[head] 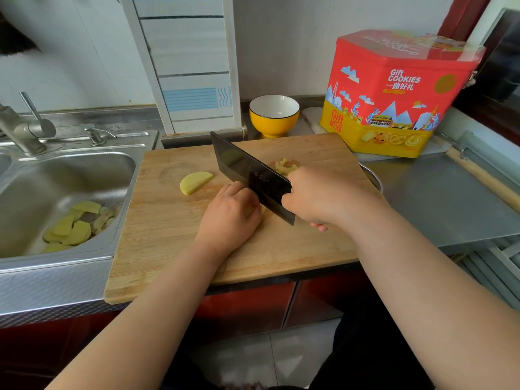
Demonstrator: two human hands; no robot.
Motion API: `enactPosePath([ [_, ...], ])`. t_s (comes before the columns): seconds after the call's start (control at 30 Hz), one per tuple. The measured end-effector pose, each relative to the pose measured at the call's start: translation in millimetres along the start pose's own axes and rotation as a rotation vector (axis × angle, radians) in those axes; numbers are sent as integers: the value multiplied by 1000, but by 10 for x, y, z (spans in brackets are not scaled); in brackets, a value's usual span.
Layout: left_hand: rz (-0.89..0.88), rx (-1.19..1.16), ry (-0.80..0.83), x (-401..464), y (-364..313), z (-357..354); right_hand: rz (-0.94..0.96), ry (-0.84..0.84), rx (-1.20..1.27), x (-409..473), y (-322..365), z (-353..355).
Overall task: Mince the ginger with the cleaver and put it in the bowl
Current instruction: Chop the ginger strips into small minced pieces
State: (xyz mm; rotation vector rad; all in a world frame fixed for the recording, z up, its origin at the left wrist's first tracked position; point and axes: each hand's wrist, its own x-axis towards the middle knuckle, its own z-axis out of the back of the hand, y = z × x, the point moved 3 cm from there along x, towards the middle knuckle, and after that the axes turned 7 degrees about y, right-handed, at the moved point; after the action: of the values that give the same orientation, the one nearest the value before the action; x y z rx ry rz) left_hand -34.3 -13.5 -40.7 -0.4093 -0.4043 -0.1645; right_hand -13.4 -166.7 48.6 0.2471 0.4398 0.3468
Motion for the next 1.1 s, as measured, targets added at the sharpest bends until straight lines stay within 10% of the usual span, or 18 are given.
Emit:
enactPosePath([
  [1.1, 5, -44, 26, -53, 72, -5, -57, 103, 37, 54, 33, -104],
])
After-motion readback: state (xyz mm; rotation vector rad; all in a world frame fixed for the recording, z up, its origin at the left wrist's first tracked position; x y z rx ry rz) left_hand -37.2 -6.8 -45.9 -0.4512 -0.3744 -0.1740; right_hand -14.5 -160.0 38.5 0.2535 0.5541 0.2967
